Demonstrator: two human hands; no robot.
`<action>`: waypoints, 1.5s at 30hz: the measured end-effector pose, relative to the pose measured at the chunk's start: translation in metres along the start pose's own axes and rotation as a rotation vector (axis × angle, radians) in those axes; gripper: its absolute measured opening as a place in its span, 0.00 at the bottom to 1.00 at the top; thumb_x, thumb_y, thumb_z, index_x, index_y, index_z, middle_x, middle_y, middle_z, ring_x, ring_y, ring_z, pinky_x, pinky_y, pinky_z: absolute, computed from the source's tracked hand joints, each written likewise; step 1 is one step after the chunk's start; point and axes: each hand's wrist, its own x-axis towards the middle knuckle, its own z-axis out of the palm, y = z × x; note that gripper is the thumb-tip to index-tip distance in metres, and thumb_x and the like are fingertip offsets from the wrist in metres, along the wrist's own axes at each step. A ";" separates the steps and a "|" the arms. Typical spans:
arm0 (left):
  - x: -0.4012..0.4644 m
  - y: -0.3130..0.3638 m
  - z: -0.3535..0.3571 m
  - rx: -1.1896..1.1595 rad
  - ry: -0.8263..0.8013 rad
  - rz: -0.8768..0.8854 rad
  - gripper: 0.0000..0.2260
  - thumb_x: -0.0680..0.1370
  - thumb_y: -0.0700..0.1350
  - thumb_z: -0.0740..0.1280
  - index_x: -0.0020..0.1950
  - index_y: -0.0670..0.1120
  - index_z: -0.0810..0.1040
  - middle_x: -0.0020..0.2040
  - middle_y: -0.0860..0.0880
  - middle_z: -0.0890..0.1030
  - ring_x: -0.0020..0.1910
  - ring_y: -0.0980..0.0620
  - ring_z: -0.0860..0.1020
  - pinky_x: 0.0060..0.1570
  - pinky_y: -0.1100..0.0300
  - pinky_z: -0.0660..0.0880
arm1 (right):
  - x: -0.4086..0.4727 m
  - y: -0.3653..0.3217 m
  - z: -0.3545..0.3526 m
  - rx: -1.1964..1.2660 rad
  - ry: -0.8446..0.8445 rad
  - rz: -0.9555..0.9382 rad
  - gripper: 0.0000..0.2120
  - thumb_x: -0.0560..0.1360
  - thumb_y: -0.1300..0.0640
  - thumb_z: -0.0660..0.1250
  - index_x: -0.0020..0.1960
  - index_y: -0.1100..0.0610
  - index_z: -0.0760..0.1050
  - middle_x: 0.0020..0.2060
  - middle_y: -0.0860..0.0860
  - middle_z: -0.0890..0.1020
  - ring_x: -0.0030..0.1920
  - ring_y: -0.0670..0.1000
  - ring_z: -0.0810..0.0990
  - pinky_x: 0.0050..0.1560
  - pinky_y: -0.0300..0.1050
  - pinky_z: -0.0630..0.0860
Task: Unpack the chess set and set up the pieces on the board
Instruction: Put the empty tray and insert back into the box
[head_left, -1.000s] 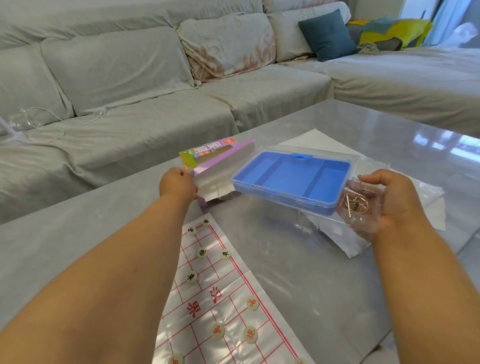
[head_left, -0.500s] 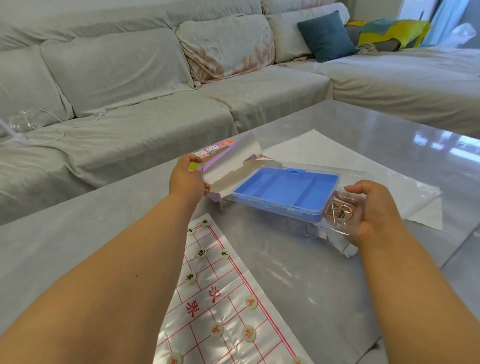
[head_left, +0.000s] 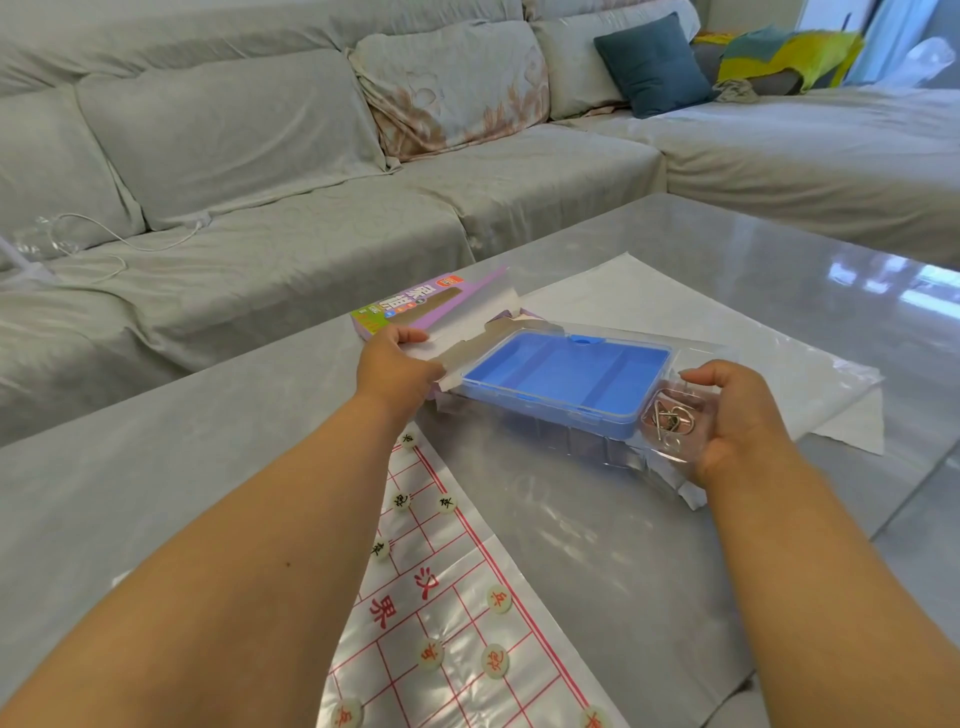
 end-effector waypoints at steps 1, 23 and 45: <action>0.001 0.000 0.000 0.007 0.012 -0.007 0.20 0.68 0.27 0.70 0.53 0.45 0.74 0.49 0.46 0.73 0.34 0.54 0.73 0.21 0.69 0.71 | 0.000 0.000 0.000 0.002 0.004 -0.001 0.06 0.70 0.61 0.57 0.37 0.60 0.71 0.33 0.55 0.78 0.32 0.55 0.77 0.36 0.43 0.77; -0.001 -0.004 -0.015 0.192 -0.162 0.116 0.22 0.72 0.25 0.63 0.58 0.47 0.76 0.47 0.45 0.75 0.46 0.51 0.75 0.37 0.64 0.73 | 0.013 0.018 0.011 0.036 -0.005 -0.119 0.07 0.68 0.63 0.60 0.47 0.60 0.69 0.40 0.59 0.77 0.38 0.59 0.79 0.47 0.61 0.77; -0.020 0.003 -0.012 -0.156 -0.408 -0.042 0.16 0.69 0.24 0.66 0.46 0.43 0.79 0.40 0.41 0.77 0.38 0.49 0.77 0.38 0.63 0.74 | 0.041 0.052 0.031 -0.053 -0.226 0.000 0.08 0.75 0.58 0.63 0.52 0.59 0.74 0.45 0.60 0.76 0.47 0.61 0.78 0.52 0.63 0.77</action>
